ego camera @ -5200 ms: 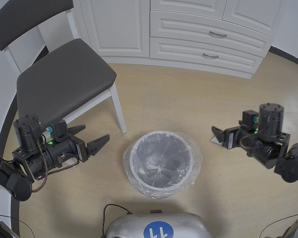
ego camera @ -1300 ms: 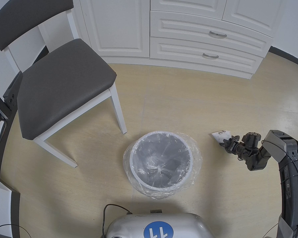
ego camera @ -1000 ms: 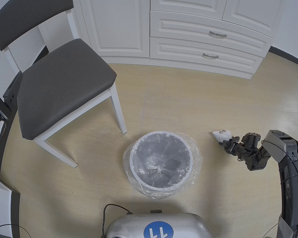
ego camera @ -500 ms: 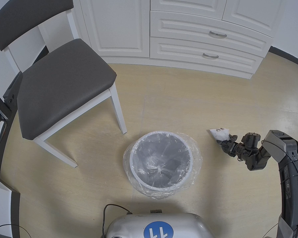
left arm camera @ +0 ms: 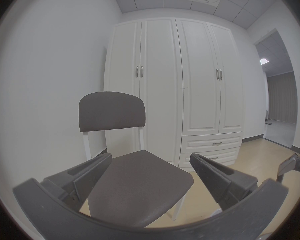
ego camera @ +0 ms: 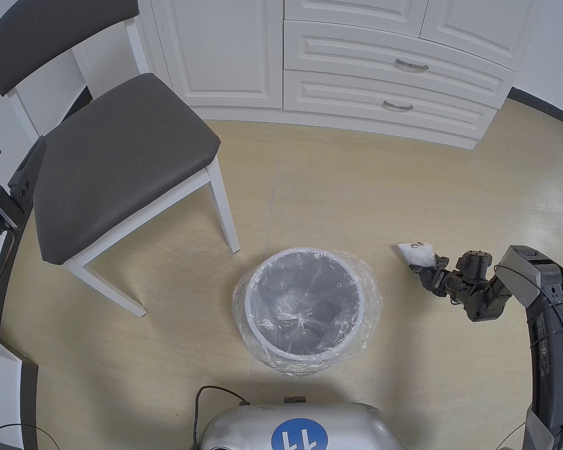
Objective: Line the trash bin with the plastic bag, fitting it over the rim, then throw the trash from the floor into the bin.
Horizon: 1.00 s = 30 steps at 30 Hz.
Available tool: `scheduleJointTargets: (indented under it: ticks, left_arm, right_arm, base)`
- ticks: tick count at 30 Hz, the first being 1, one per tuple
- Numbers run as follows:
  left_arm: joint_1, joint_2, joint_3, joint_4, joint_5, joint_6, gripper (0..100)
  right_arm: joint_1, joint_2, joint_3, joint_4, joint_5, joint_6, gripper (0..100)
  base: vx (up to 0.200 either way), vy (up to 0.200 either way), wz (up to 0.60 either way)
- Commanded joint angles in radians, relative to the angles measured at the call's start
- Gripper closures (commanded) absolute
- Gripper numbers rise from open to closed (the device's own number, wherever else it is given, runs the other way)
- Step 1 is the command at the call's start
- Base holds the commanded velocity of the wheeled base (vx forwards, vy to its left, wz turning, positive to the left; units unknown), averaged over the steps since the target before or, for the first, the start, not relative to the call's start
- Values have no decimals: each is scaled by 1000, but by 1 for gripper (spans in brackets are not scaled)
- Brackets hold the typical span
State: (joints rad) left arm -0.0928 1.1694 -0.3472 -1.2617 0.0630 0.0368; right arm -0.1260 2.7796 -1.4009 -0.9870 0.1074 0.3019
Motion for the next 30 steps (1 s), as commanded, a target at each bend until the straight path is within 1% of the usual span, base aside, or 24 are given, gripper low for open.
scheduleJointTargets:
  ticks: [1,4,6,8,10,11,12,14,15,16,17,18,19,20,22,24,25,26,28,29,30]
  left_arm:
    - [-4,1,2,-1,1,0,0]
    - [-4,1,2,-1,0,2,0]
    - [-4,0,2,-1,0,9,0]
    - [-4,-2,2,-1,0,20,0]
    - [-4,-4,7,-1,-2,31,0]
    - [-5,-5,8,-2,-2,32,0]
    - [-5,-5,8,-2,-2,34,0]
    - [-15,-7,8,-2,-2,34,0]
    - [-21,-8,10,-2,0,34,0]
    - [-24,-10,10,-2,0,34,0]
    - [-36,-13,10,-1,0,37,0]
    - [-45,-14,13,-1,1,37,0]
    - [-47,-14,13,-1,1,37,0]
    - [-53,-17,16,-1,3,44,0]
    - [-54,-27,16,1,3,57,0]
    - [-54,-36,16,1,3,63,0]
    - [-54,-37,16,1,3,63,0]
    - [-54,-46,16,1,1,64,0]
    - [-54,-51,16,1,1,64,0]
    - [-54,-51,16,1,1,64,0]
    - [-54,-51,16,1,1,68,0]
  right_arm:
    - [2,-5,-36,110,0,2,100]
    - [6,0,-75,176,-5,13,100]
    - [25,12,-106,195,-6,11,100]
    - [31,20,-115,195,-11,3,100]
    - [31,18,-106,176,-45,-23,100]
    - [31,15,-92,154,-64,-52,100]
    - [31,15,-84,145,-66,-60,100]
    - [28,-8,34,-41,-49,-164,100]
    - [26,-25,83,-96,-31,-214,100]
    - [25,-32,106,-119,-18,-244,100]
    - [19,-71,187,-163,24,-349,100]
    - [19,-110,240,-185,40,-403,100]
    - [19,-124,253,-191,43,-415,100]
    - [25,-192,333,-231,52,-471,100]
    - [32,-265,416,-279,60,-515,100]
    - [39,-359,519,-344,92,-590,100]
    - [39,-377,542,-358,103,-610,100]
    - [39,-440,622,-415,144,-685,100]
    - [40,-497,695,-479,182,-765,100]
    - [40,-502,700,-484,186,-771,100]
    - [40,-537,757,-561,210,-856,100]
  base:
    - [0,0,0]
    - [0,0,0]
    - [0,0,0]
    - [0,0,0]
    - [0,0,0]
    - [0,0,0]
    - [0,0,0]
    - [0,0,0]
    - [0,0,0]
    - [0,0,0]
    - [0,0,0]
    - [0,0,0]
    - [0,0,0]
    - [0,0,0]
    - [0,0,0]
    - [0,0,0]
    - [0,0,0]
    - [0,0,0]
    - [0,0,0]
    - [0,0,0]
    - [0,0,0]
